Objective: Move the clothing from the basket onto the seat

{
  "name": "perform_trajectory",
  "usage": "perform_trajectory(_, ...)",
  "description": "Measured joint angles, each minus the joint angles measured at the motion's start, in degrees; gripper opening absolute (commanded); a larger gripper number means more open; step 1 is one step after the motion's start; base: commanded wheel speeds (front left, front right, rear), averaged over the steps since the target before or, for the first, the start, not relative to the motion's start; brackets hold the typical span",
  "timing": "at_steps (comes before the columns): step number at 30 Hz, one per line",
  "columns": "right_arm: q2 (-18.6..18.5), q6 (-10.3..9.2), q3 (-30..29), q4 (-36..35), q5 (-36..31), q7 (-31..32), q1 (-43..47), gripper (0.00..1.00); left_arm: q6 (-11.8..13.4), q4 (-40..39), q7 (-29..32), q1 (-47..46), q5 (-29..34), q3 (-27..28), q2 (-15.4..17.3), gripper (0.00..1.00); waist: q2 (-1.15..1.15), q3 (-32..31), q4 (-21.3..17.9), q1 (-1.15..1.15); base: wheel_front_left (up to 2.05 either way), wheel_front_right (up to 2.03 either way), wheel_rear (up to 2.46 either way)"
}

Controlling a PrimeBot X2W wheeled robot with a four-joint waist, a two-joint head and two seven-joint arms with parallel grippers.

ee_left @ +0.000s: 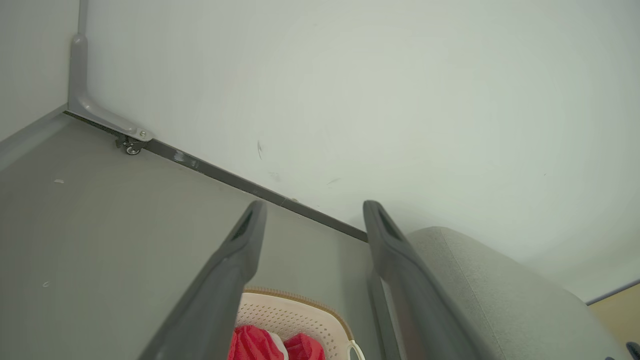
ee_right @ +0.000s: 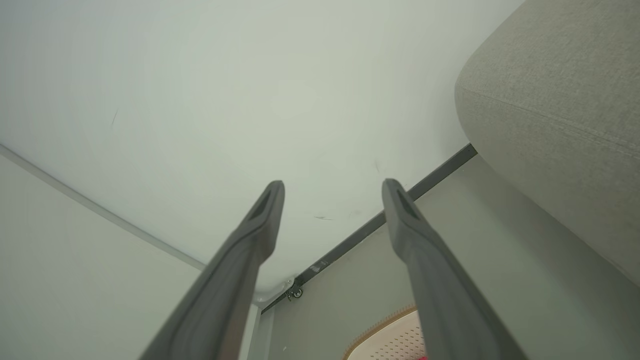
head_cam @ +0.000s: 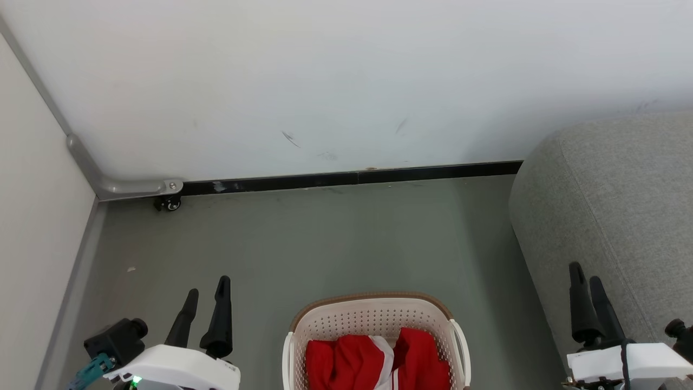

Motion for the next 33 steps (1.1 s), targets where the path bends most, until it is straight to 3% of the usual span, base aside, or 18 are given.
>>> perform_trajectory(11,0.3,0.0,-0.8,0.2,-10.1,-1.1,0.2,1.0,3.8,-0.8,-1.9,-0.3,12.7,-3.2,1.3,1.0,0.0,0.3,0.1,-0.24,0.0,0.0,0.0)
perform_trajectory(33,0.6,0.02,-1.5,0.5,-29.2,-3.3,0.2,1.0,11.0,1.0,-6.3,-0.3,31.7,-7.8,2.5,1.0,0.0,0.0,0.3,-0.29,0.0,0.0,0.0)
